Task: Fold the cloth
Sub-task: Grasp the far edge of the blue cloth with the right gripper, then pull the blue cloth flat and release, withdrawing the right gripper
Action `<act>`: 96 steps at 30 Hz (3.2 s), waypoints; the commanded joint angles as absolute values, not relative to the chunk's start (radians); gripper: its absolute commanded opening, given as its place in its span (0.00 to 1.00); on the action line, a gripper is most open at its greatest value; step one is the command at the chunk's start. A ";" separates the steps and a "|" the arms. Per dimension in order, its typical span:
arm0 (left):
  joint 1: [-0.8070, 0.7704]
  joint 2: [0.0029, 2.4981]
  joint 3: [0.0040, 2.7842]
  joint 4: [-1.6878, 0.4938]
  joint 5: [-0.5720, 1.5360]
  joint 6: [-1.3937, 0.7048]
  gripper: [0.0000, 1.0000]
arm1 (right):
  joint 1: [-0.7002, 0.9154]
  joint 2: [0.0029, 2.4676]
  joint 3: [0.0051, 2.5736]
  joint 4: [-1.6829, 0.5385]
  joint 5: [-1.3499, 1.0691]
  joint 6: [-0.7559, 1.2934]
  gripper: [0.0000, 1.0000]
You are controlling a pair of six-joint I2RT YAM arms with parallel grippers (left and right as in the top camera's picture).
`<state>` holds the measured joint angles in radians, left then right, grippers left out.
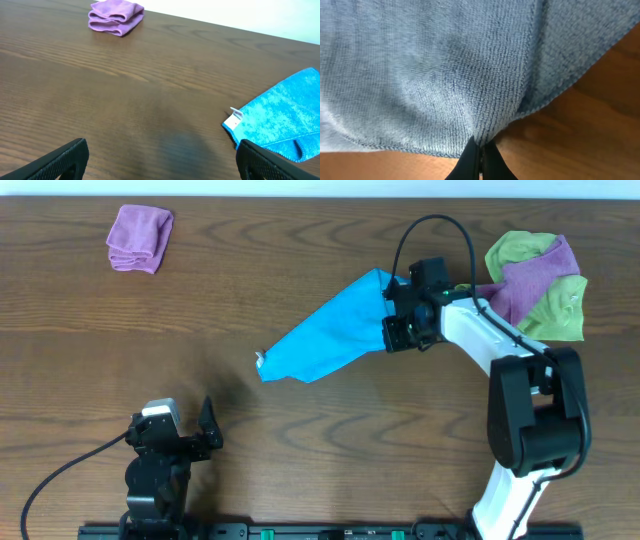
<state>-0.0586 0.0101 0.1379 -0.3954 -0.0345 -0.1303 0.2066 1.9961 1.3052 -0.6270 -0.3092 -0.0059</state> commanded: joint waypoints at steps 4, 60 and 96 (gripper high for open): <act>-0.052 0.004 0.118 -0.402 -0.052 -0.131 0.95 | 0.266 1.989 1.554 -0.763 -0.336 -0.002 0.01; -0.052 0.004 0.118 -0.402 -0.052 -0.131 0.95 | 0.471 2.231 1.673 -0.719 -0.237 -0.327 0.70; -0.052 0.004 0.118 -0.402 -0.052 -0.131 0.95 | 0.478 1.924 1.733 -1.142 -0.163 -0.213 0.01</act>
<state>-0.0586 0.0101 0.1379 -0.3954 -0.0345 -0.1303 0.4763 1.9419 1.7420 -1.1122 -0.1967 -0.2359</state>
